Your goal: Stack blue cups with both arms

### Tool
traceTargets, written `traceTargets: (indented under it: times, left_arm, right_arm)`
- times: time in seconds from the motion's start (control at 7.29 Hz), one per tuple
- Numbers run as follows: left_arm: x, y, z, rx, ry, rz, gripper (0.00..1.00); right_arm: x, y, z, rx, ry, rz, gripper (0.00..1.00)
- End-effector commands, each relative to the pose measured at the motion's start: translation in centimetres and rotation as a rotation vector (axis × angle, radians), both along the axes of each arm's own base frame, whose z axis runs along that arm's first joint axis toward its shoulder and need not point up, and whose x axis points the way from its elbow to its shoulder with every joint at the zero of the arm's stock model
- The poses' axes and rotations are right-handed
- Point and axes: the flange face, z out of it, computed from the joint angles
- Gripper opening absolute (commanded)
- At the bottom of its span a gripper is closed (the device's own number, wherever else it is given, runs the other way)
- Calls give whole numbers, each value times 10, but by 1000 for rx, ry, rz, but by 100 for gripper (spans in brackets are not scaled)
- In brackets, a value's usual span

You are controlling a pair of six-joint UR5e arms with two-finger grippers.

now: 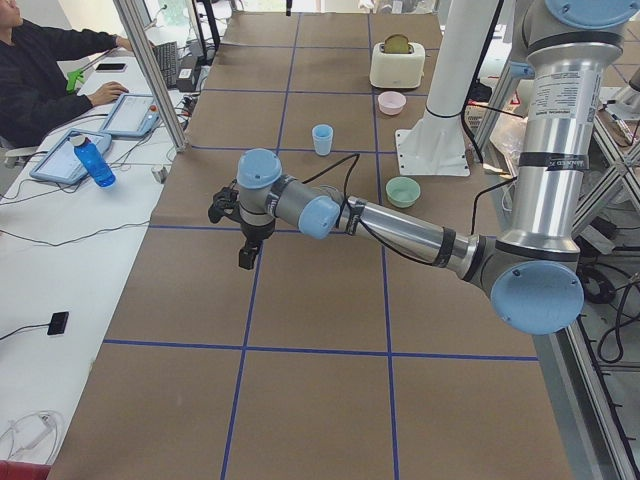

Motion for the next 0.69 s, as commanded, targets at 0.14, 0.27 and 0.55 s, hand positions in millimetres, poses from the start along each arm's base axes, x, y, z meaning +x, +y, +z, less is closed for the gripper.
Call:
traceTargets:
  times: [0.14, 0.27, 0.55]
  left_arm:
    - [-1, 1, -1, 4, 1, -1, 98]
    - [-1, 1, -1, 5, 1, 0, 98]
    - [-4, 2, 0, 0, 1, -5, 98]
  right_arm:
    - [11, -3, 0, 9, 11, 17, 100]
    - [12, -1, 3, 4, 14, 17, 100]
    - [15, 4, 13, -20, 15, 21, 100]
